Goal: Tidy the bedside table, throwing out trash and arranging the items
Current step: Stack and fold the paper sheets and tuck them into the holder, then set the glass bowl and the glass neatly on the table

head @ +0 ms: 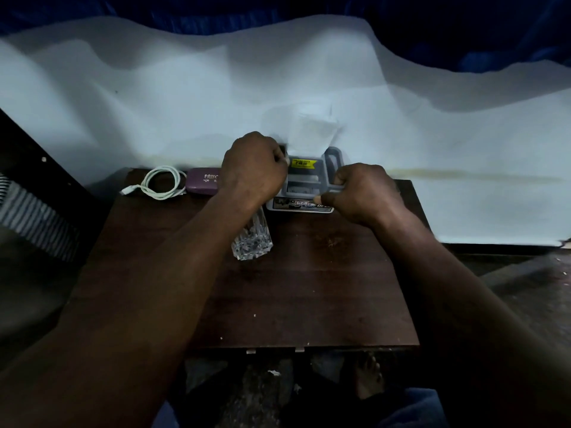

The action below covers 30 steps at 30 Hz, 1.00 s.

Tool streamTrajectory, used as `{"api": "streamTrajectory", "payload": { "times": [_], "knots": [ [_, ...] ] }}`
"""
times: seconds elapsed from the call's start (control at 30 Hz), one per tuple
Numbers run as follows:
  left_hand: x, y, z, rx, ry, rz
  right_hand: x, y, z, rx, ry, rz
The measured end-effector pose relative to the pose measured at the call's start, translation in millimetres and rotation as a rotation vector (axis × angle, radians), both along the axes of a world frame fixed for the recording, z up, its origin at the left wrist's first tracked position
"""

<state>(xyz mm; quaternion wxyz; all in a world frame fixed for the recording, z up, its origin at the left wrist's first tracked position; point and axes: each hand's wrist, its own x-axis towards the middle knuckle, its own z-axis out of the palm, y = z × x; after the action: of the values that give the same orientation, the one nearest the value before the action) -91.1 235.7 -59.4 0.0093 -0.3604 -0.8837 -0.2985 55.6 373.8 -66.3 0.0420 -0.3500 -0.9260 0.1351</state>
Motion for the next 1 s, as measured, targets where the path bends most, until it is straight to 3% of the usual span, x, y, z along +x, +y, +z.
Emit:
{"api": "streamTrajectory", "payload": {
  "times": [0.4, 0.63, 0.77, 1.0],
  "knots": [
    [12, -20, 9, -0.077, 0.01, -0.12, 11, -10, -6, 0.009, 0.078, -0.005],
    [30, -38, 39, -0.115, 0.168, -0.183, 36, -33, 19, 0.054, 0.147, -0.002],
    [40, -41, 35, -0.177, 0.149, -0.24, 41, -40, 11, -0.018, 0.073, -0.037],
    [71, -51, 39, -0.281, 0.183, -0.256, 68, -49, 11, -0.078, 0.132, -0.134]
  ]
}}
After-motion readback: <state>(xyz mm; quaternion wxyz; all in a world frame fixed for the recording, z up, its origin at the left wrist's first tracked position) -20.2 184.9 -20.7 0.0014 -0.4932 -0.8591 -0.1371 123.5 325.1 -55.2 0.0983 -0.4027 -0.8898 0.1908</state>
